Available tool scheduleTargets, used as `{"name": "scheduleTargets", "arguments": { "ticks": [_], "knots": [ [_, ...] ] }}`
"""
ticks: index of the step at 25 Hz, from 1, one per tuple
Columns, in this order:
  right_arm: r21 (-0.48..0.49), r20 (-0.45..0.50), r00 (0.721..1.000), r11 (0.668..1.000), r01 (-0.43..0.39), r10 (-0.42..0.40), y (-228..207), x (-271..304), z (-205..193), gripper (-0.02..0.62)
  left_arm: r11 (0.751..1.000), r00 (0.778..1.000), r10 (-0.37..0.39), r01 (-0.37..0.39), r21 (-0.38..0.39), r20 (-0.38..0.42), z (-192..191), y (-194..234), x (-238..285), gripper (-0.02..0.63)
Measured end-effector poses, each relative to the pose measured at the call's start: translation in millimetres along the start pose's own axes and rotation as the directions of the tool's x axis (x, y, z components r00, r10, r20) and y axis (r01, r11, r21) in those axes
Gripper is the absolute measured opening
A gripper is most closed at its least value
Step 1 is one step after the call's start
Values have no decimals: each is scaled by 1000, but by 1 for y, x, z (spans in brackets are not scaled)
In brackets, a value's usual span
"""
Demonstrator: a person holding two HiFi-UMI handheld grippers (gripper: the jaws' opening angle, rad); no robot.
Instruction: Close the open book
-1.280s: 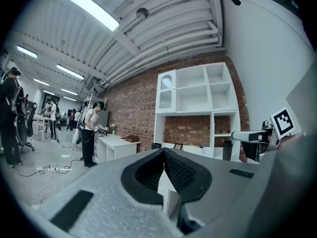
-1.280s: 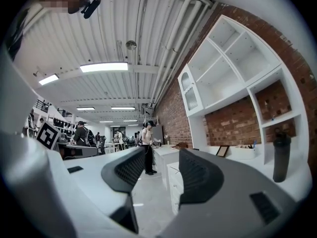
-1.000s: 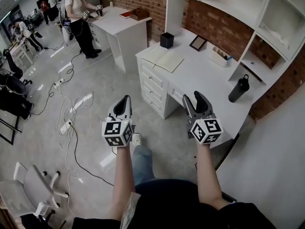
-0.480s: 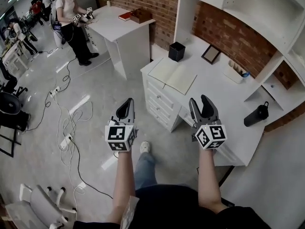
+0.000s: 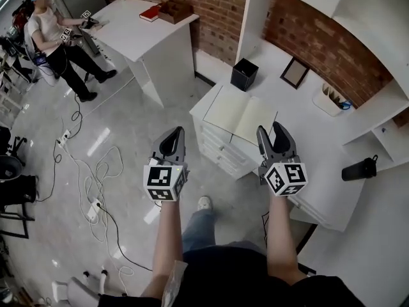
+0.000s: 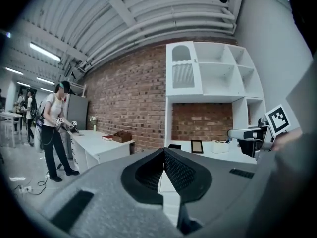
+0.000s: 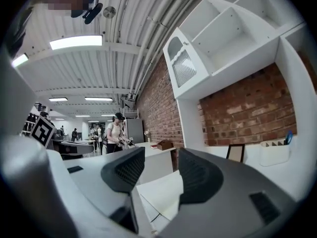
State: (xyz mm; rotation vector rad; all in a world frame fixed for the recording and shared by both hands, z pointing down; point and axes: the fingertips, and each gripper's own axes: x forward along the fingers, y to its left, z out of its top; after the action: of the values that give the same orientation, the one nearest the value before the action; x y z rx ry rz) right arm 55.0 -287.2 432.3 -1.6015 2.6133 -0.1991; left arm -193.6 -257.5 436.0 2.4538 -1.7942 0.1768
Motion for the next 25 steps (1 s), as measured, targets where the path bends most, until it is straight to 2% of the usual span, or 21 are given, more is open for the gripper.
{"name": "scheduleTargets", "arguments": {
  "ticks": [9, 17, 21, 25],
  "knots": [
    [-6, -24, 998, 998, 55, -55, -10, 44, -2, 196, 999, 998, -51, 50, -19, -23, -4, 30, 48, 9],
    [-5, -62, 994, 996, 86, -86, -28, 41, -10, 196, 995, 994, -98, 96, -38, -52, -12, 12, 70, 9],
    [-26, -91, 994, 997, 66, -69, -36, 57, -16, 196, 995, 994, -96, 94, -37, -56, -12, 11, 77, 9],
    [-92, -153, 988, 996, 10, -24, -37, 85, -24, 196, 996, 995, -76, 73, -58, -57, -18, 14, 78, 9]
  ]
}}
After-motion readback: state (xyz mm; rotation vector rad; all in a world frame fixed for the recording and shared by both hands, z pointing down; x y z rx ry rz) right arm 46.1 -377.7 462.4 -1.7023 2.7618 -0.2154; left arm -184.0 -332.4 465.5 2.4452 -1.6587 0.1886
